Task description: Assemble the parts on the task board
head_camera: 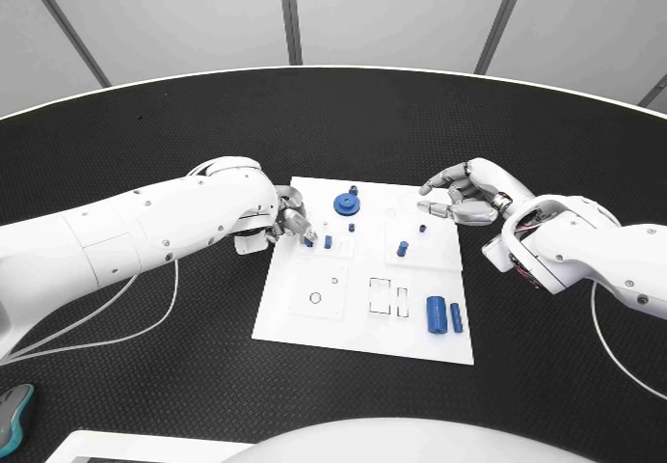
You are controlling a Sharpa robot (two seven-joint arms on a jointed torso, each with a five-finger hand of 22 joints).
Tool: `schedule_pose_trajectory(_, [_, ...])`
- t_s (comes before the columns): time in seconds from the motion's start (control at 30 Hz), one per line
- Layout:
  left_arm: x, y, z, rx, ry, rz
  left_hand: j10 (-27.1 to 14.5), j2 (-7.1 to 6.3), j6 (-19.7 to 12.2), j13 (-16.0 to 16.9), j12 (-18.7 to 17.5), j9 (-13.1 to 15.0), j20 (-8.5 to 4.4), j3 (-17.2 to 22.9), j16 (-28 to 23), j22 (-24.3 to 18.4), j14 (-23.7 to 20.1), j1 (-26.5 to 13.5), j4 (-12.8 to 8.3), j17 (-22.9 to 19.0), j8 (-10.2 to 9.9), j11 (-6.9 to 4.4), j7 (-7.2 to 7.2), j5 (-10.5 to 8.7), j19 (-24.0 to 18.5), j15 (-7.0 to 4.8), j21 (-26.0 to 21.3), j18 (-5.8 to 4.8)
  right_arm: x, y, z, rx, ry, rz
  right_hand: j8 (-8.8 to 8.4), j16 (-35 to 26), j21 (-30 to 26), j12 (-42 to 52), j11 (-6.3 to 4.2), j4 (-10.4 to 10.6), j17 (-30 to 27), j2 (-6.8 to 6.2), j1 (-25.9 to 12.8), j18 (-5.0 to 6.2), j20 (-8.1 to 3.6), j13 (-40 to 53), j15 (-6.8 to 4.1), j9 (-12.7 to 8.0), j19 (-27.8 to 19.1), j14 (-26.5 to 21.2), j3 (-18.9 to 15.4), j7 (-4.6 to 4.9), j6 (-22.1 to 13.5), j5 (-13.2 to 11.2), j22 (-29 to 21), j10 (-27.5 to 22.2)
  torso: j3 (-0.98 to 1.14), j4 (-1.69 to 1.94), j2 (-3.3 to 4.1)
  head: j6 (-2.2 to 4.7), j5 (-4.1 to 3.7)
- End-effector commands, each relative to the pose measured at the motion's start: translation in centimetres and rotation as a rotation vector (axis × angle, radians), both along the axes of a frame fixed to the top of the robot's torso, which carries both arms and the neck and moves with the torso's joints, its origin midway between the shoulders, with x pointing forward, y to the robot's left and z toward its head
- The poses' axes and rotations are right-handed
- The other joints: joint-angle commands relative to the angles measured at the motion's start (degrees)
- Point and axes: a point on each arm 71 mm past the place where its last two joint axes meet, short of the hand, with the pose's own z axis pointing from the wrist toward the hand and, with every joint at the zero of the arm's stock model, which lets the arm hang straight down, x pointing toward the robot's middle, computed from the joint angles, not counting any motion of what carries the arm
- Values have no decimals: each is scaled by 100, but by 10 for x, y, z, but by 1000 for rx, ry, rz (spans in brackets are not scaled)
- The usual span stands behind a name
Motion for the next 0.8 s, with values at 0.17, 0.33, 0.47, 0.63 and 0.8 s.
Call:
schedule_pose_trajectory(0.17, [0,-2,-1,11,11,-5,36,68,-5,5,32,8,-5,673,11,7,225,12,-648,9,-13,-17,-37,24,28,-29,24,-56,0,0,0,0,0,0,39,-12,-20,-11,-38,23,748,12,-5,98,-40,658,-31,-7,221,422,8,-5,-52,32,673,18,1,2,-7,-18,-9])
schedule_pose_trajectory(0.33, [0,-2,-2,21,21,-6,52,73,2,27,46,7,-7,668,11,7,225,-4,-639,8,-3,-22,-44,19,28,-32,24,-56,0,0,0,0,0,0,39,-12,-20,-11,-38,23,748,12,-5,98,-40,658,-31,-7,221,422,8,-5,-52,32,673,18,3,2,-10,-25,-16])
schedule_pose_trajectory(0.47, [0,-2,-3,25,26,-6,54,71,4,26,46,7,-8,664,10,10,225,-12,-637,6,1,-23,-46,16,29,-34,26,-57,0,0,0,0,0,0,39,-12,-20,-11,-38,23,748,12,-5,98,-40,658,-31,-7,221,422,8,-5,-52,32,673,18,1,3,-10,-28,-19])
schedule_pose_trajectory(0.63, [0,-2,-4,26,25,-2,51,51,6,-6,32,4,-11,628,9,2,226,-55,-620,5,15,-30,-56,-5,24,-39,22,-56,0,0,0,0,0,0,39,-12,-20,-11,-38,23,748,12,-5,98,-40,658,-31,-7,221,422,8,-5,-52,32,673,18,-1,7,-6,-23,-26])
schedule_pose_trajectory(0.8, [1,-2,-4,27,21,6,56,-1,-21,-38,16,-10,-23,456,8,-1,227,-195,-530,4,46,-58,-100,-54,21,-60,14,-57,0,0,0,0,-1,0,49,-16,-27,-16,-39,28,741,8,-5,99,-42,652,-32,-8,221,421,7,-6,-53,42,668,15,-1,3,-6,-28,-25])
